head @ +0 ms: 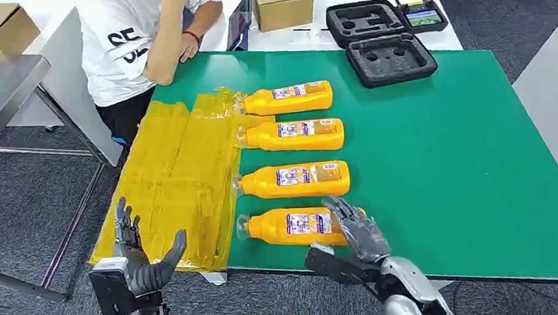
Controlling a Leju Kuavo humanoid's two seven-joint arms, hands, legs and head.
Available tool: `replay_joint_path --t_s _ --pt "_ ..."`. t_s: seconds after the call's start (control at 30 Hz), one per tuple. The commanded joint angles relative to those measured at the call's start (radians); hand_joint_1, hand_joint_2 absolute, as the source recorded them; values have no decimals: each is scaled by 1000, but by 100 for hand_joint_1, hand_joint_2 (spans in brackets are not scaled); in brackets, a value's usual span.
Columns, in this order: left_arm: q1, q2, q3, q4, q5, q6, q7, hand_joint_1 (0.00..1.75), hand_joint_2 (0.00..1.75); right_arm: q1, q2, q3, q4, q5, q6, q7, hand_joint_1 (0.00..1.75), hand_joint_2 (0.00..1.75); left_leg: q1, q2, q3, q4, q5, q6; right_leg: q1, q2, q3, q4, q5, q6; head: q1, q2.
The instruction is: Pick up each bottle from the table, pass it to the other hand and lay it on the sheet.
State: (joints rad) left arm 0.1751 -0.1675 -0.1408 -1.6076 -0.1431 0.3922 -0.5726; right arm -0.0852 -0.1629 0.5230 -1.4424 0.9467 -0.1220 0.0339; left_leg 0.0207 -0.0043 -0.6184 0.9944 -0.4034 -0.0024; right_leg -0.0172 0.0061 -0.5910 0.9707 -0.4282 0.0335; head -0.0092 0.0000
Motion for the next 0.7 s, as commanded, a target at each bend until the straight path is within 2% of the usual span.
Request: replay_joint_path --t_s 0.03,0.3,0.37,0.47,0.5,0.7 --pt "-20 -6 12 57 4 -5 2 0 175 -43 5 -5 113 38 1 29 0 175 0 1 5 -1 -1 1 0 0 4 -2 -1 -1 0 0" --pt "-19 -6 14 56 4 -4 2 0 175 -48 9 -9 121 35 4 27 0 175 0 1 4 -1 -1 1 0 0 4 -1 -1 -1 0 0" --pt "-13 -8 22 46 2 2 2 0 175 -81 13 -3 147 56 -5 27 0 175 0 1 8 -1 -3 2 1 0 8 -2 -2 -2 0 0" --pt "-13 4 28 39 12 -11 7 0 175 -168 2 13 186 21 15 21 0 175 -1 3 3 -1 -1 1 0 3 2 -1 0 -1 0 0" --pt "-16 6 29 43 14 -14 8 0 175 -182 -2 15 187 16 18 19 0 175 0 5 6 0 -2 1 0 4 5 -1 -1 -2 0 0" --pt "-40 2 27 70 15 -19 7 0 175 -190 -13 16 162 -7 23 13 0 175 -1 0 3 -1 0 1 0 -1 4 -1 -1 -1 0 0"
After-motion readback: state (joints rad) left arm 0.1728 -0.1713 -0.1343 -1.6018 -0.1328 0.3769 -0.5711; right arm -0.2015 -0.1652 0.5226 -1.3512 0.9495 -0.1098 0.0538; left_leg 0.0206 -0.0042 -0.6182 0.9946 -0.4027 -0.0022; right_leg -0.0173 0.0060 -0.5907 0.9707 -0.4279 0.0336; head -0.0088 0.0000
